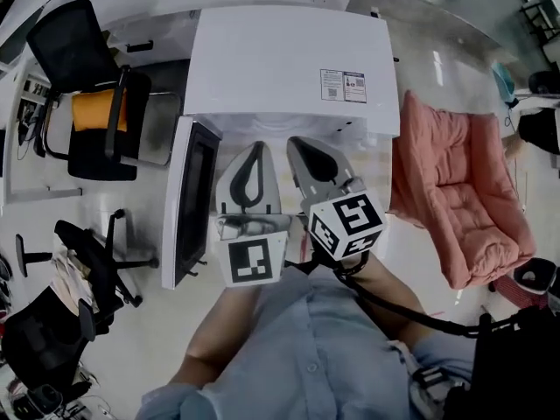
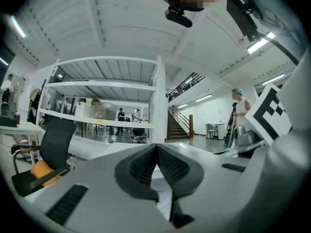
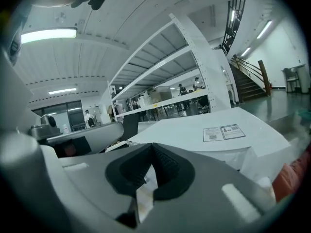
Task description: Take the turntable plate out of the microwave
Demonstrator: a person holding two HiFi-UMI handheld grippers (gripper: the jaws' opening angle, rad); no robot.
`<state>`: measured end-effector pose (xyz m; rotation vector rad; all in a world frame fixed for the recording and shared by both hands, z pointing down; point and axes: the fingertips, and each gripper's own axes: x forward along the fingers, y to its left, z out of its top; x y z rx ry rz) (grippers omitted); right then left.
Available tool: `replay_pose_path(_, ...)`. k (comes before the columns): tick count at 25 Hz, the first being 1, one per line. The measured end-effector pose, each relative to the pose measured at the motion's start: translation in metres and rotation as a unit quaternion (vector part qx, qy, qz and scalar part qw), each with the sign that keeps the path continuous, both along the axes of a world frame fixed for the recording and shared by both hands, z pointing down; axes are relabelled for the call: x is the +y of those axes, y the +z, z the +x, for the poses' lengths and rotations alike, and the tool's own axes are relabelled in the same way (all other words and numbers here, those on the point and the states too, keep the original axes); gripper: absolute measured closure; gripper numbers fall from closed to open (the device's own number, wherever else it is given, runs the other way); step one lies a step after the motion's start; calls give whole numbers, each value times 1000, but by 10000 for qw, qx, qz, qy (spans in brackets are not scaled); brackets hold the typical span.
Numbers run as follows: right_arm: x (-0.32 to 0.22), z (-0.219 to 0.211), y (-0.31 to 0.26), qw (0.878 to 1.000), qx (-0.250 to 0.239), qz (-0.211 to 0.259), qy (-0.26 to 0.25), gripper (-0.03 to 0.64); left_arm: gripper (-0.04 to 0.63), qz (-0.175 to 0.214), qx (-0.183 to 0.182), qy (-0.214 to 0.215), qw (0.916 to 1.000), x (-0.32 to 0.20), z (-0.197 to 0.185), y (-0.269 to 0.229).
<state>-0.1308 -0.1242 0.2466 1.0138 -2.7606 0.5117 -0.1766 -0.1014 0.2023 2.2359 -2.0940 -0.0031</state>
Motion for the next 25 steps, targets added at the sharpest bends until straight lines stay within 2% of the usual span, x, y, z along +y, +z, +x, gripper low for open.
replay_pose_path(9, -22, -10, 16, 9967, 19, -73, 811, 615, 588, -105, 134, 698, 9974, -25, -19, 21)
replay_pose_path(15, -23, -5, 23, 9954, -21, -142, 945, 615, 588, -127, 67, 804, 9967, -30, -14, 27)
replay_pose_path(21, -23, 4, 45, 9945, -173, -275, 995, 615, 588, -2, -164, 840, 9963, -35, -4, 38)
replay_pose_path(25, -23, 9, 65, 9937, -259, -296, 1052, 615, 588, 30, -192, 838, 9963, -36, 2, 54)
